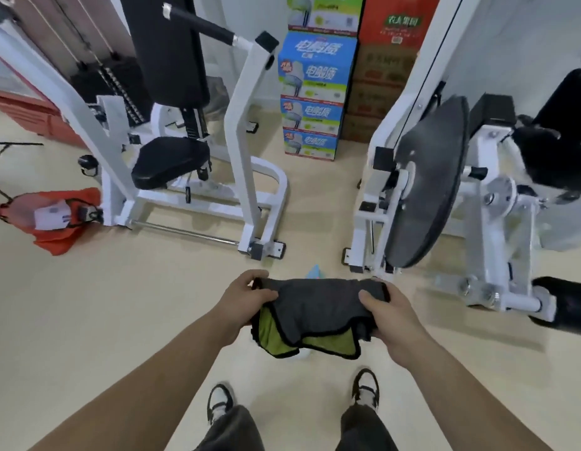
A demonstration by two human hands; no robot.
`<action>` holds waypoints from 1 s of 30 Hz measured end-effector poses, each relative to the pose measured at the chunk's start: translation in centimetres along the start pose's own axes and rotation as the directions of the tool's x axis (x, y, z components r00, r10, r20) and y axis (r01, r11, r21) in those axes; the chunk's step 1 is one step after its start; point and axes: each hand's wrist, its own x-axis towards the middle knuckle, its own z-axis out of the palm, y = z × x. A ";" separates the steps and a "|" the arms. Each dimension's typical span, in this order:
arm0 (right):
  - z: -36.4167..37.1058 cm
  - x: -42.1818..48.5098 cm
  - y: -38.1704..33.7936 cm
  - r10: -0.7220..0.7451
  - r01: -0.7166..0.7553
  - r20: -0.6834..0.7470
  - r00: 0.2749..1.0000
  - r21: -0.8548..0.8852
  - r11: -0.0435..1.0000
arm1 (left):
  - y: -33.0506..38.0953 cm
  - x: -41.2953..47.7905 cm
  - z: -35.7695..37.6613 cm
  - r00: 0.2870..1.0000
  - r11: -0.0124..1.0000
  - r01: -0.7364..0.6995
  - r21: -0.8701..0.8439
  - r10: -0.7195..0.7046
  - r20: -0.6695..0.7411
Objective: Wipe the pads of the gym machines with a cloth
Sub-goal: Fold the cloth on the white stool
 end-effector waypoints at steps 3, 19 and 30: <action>4.2 1.7 4.9 -0.018 0.015 -0.195 0.981 -0.020 1.000 | -2.9 4.5 -1.9 0.993 0.991 0.000 0.131 -0.015 0.116; 12.3 26.4 33.6 0.097 -0.042 -0.294 0.951 0.189 0.981 | -26.3 37.1 -1.6 0.939 0.723 -0.343 0.599 0.235 0.253; 10.2 35.1 39.7 -0.454 0.109 -0.058 0.889 -0.936 0.335 | -33.5 45.5 0.4 0.598 -0.234 -0.711 0.663 0.294 0.745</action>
